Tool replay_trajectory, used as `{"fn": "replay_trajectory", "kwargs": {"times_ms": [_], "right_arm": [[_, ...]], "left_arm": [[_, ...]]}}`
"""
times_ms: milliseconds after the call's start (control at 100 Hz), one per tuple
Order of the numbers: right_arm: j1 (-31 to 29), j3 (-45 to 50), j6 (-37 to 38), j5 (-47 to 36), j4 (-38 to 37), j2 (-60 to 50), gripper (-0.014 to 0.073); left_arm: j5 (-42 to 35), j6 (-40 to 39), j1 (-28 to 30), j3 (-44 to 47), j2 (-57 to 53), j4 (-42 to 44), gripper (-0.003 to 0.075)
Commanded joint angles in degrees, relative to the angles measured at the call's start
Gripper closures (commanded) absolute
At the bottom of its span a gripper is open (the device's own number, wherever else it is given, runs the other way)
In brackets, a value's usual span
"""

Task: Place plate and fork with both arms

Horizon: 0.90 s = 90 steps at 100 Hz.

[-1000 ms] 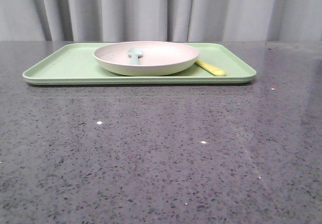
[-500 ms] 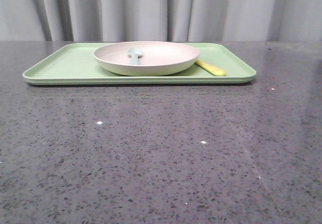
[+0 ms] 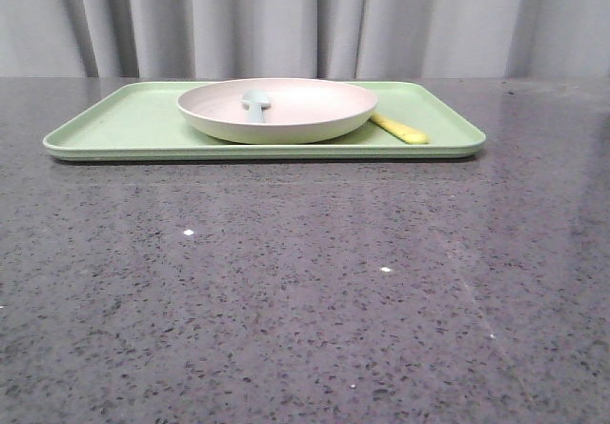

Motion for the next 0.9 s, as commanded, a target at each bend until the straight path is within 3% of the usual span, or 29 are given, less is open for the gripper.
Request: {"fn": "replay_trajectory", "kwargs": {"times_ms": [0,210,440,570,890], "right_arm": [[-0.30,-1.31,-0.33,-4.44,-0.94,0.45,0.0659],[-0.30,-1.31,-0.33,-4.44,-0.94,0.45,0.0659],[-0.30,-1.31,-0.33,-4.44,-0.94,0.45,0.0659],[-0.30,-1.31,-0.33,-4.51,-0.94,0.45,0.0659],[-0.30,-1.31,-0.33,-4.51,-0.94,0.45,0.0659]], "left_arm": [[-10.05,3.03,2.58,1.65,-0.23,-1.70,0.0741],[-15.92,6.73,8.38,8.78,-3.45,-3.20,0.0741],[-18.31,6.50,9.97,17.25,-8.26,-5.78,0.0741],[-13.67,6.50,9.97,17.25,-10.08,-6.22,0.0741],[-15.92,6.50,9.97,17.25,-10.07,-6.22,0.0741]]}}
